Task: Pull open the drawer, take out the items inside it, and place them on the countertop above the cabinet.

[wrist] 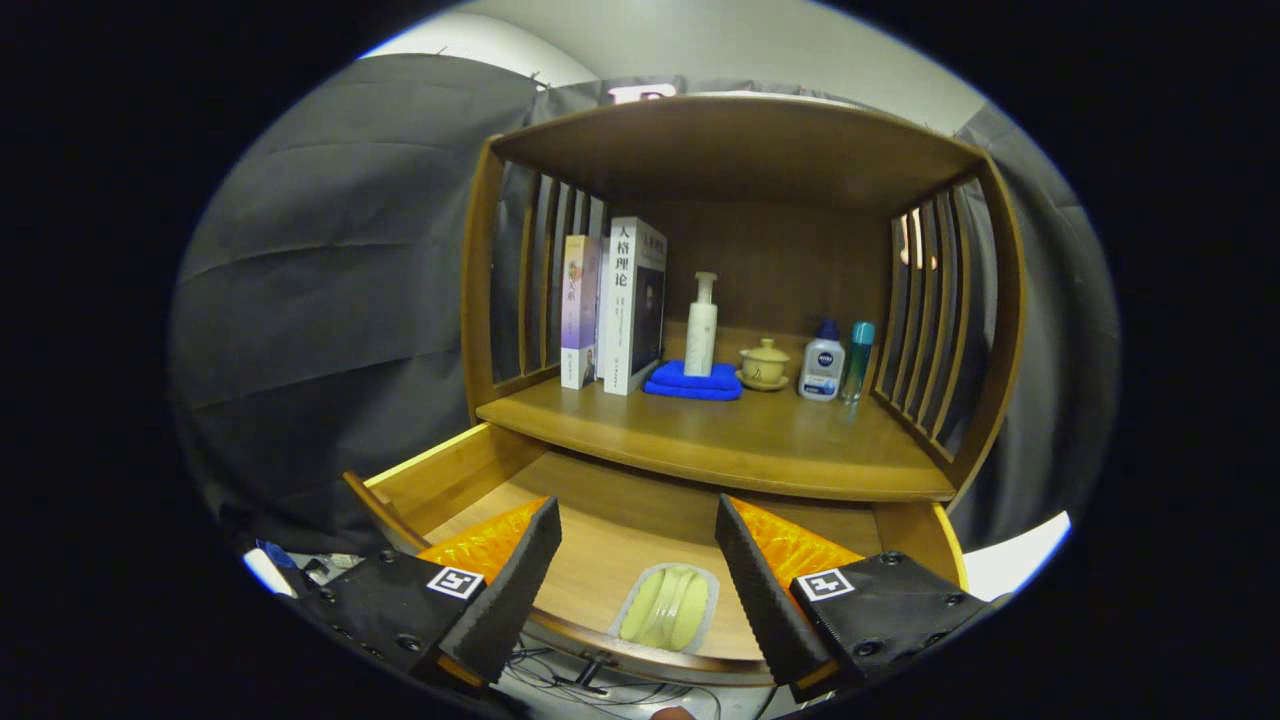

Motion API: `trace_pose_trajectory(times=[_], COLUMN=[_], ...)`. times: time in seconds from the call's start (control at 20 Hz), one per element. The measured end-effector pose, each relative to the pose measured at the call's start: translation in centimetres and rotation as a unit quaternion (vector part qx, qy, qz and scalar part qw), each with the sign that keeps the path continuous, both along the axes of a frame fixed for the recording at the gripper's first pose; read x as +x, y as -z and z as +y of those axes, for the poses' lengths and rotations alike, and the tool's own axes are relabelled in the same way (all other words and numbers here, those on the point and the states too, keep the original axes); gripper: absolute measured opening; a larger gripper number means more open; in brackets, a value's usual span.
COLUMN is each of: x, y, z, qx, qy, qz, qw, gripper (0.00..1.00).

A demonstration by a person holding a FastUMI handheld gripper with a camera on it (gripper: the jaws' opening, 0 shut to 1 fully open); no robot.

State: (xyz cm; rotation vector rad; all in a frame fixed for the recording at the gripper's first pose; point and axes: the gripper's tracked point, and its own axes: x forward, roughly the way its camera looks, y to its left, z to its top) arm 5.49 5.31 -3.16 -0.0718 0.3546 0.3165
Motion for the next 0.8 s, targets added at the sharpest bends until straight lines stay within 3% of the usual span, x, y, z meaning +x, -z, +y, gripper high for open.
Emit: trace_pose_trajectory(times=[0.35,0.8], x=[3.2,2.7], y=[4.2,10.0], z=[-1.6,-1.7], qx=[0.013,0.007], qy=[0.029,0.027], qz=[0.124,0.249], qw=[0.992,0.968], gripper=[0.98,0.98])
